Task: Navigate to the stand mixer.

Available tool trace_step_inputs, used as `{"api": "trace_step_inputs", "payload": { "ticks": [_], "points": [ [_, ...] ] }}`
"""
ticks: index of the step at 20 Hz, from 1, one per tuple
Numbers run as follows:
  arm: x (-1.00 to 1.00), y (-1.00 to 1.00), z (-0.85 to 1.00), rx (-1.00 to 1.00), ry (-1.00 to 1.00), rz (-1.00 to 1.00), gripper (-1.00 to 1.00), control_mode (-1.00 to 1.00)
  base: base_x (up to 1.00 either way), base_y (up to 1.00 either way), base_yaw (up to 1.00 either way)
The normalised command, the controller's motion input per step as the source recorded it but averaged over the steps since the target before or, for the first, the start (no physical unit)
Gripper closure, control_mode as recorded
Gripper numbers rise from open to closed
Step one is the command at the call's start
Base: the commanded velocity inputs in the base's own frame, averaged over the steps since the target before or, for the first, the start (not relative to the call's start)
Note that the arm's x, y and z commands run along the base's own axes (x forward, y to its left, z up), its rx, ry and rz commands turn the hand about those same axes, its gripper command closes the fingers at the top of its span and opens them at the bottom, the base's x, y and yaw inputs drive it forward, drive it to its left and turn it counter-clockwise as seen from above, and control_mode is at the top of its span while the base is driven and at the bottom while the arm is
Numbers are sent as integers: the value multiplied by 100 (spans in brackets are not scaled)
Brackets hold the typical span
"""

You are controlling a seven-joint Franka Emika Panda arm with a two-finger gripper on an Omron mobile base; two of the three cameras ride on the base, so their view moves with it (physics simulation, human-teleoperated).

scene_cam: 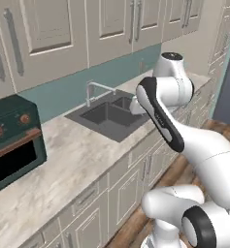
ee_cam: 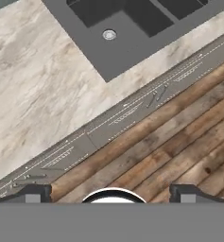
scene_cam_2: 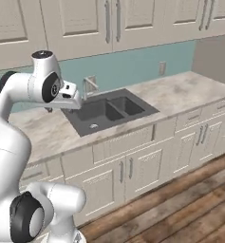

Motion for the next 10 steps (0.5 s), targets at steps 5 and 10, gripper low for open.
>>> {"api": "trace_step_inputs", "payload": {
  "ticks": [5,10],
  "points": [
    [0,0,0,0,0,0,-100,100,0,-3,-77],
    [0,0,0,0,0,0,-100,100,0,-3,-82]
  ]
}}
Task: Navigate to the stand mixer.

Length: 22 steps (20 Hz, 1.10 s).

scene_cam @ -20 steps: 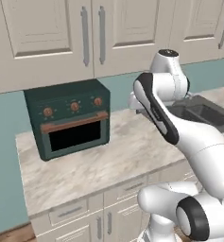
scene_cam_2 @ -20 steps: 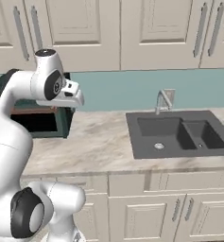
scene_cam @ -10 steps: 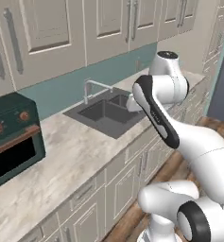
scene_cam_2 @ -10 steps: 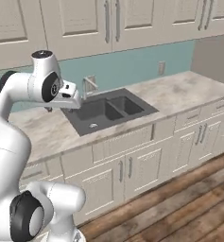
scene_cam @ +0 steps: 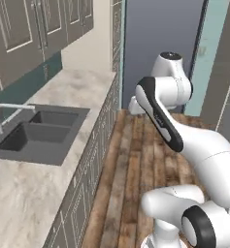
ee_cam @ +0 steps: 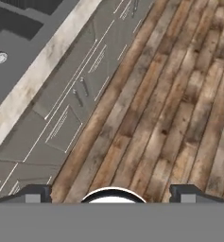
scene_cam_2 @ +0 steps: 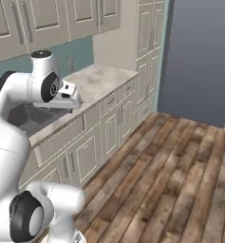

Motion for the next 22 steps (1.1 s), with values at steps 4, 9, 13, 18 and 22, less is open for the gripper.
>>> {"api": "trace_step_inputs", "payload": {
  "ticks": [4,9,13,18,22],
  "points": [
    [0,0,0,0,0,0,-100,100,1,-5,-83],
    [0,0,0,0,0,0,-100,100,0,-20,-80],
    [0,0,0,0,0,0,-100,100,0,-7,-79],
    [0,0,0,0,0,0,-100,100,9,-14,-73],
    [0,0,0,0,0,0,-100,100,18,-25,-68]
  ]
}}
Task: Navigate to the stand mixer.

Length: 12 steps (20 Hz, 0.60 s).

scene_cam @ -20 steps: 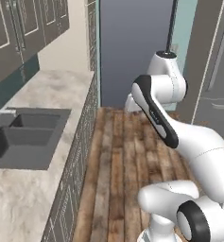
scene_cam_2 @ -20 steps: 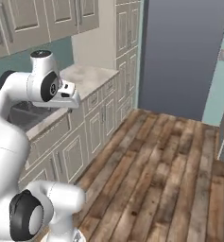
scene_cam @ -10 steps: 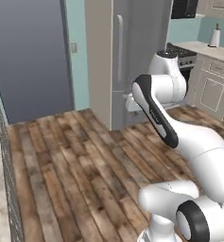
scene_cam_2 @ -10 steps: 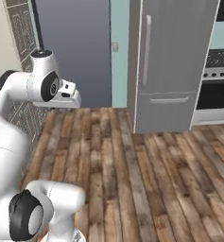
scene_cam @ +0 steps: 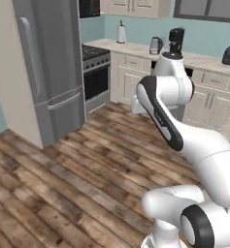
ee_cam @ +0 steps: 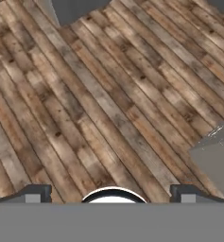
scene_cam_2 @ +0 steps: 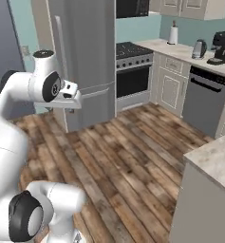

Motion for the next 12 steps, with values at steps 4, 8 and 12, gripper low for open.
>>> {"api": "trace_step_inputs", "payload": {
  "ticks": [4,8,12],
  "points": [
    [0,0,0,0,0,0,-100,100,27,-40,-62],
    [0,0,0,0,0,0,-100,100,43,-55,-50],
    [0,0,0,0,0,0,-100,100,49,-51,-48]
  ]
}}
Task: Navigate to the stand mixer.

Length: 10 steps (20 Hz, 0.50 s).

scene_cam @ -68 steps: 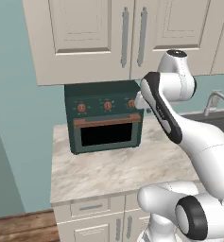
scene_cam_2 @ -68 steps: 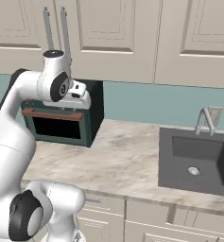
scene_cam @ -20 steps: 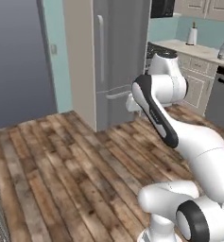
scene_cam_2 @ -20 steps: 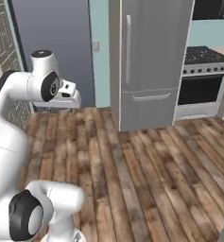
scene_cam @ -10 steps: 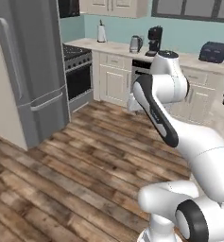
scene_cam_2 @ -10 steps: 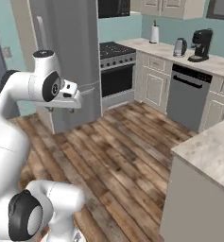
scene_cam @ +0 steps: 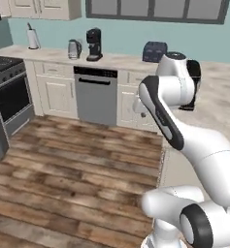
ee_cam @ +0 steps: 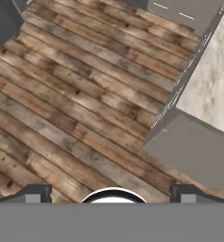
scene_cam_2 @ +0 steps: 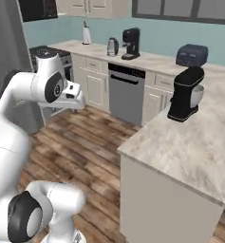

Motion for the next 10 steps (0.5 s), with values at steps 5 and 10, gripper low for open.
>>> {"api": "trace_step_inputs", "payload": {
  "ticks": [5,10],
  "points": [
    [0,0,0,0,0,0,-100,100,69,-3,-51],
    [0,0,0,0,0,0,-100,100,70,39,-56]
  ]
}}
